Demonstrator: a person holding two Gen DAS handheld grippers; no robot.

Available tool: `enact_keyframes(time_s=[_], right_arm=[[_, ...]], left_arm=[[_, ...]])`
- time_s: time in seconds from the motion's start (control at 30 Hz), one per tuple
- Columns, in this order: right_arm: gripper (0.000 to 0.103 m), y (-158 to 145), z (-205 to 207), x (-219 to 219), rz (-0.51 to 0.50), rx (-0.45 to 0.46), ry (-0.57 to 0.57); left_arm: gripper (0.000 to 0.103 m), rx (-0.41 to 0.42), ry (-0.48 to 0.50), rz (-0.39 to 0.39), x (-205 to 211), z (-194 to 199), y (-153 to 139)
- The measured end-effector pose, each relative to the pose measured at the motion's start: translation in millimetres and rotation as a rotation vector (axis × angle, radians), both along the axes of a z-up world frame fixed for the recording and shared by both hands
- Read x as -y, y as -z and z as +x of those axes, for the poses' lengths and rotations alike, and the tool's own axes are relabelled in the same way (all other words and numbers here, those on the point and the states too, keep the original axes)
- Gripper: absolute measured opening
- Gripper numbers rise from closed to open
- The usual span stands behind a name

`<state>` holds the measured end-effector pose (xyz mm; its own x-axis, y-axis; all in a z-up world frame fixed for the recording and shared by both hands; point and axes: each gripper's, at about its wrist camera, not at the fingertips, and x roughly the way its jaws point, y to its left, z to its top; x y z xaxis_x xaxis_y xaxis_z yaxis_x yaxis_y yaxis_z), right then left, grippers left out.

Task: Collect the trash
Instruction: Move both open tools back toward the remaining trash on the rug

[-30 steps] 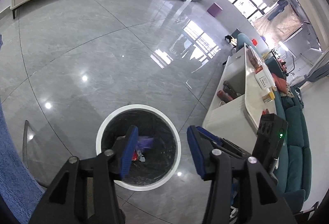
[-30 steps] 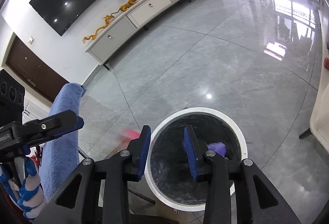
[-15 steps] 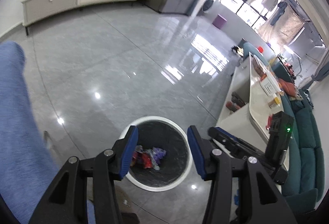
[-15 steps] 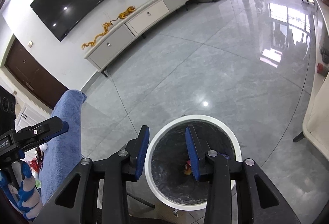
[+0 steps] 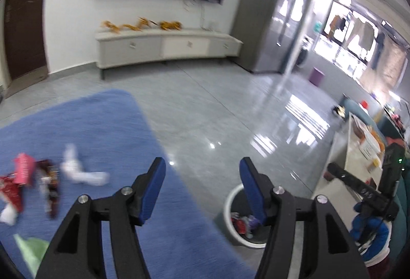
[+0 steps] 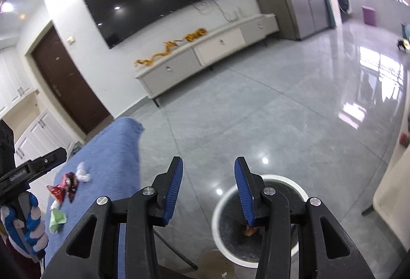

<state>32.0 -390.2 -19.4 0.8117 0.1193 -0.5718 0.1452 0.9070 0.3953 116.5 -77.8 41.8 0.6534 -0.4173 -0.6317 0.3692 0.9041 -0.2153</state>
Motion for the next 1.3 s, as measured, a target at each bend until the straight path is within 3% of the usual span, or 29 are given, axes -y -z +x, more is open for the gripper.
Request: enact_keyframes(time_s=[0.27,0.47,0.53,0.6,0.97,1.3], right_arm=[[0.042,-49.1,11.9,-60.4,-0.054,0.084,-0.132],[0.047,-64.5,34.3,-116.3,-0.090,0.089,-0.254],[0.047,-66.2,45.8,-138.5,-0.100,0.081,-0.306],[0.047,-64.9,59.0,-161.9,-0.112,0.068,-0.359],[0.047,-30.0,135.8,-288.2,-0.156,-0.038,-0.613],[0.047,15.1,185.9,-370.8,-0.222,-0.120,-0.741]], left_arm=[[0.058,0.051,-0.210,0.007,-132.7,-28.8,-9.0],[0.059,0.020,-0.338,0.035,-215.1,-52.4,14.2],[0.063,-0.003,-0.359,0.038,-233.2,-61.8,27.4],[0.069,-0.030,-0.365,0.041,-245.0,-66.8,41.5],[0.071,-0.126,-0.306,0.089,-240.0,-54.4,91.5],[0.070,-0.206,-0.283,0.088,-239.5,-41.3,126.9]])
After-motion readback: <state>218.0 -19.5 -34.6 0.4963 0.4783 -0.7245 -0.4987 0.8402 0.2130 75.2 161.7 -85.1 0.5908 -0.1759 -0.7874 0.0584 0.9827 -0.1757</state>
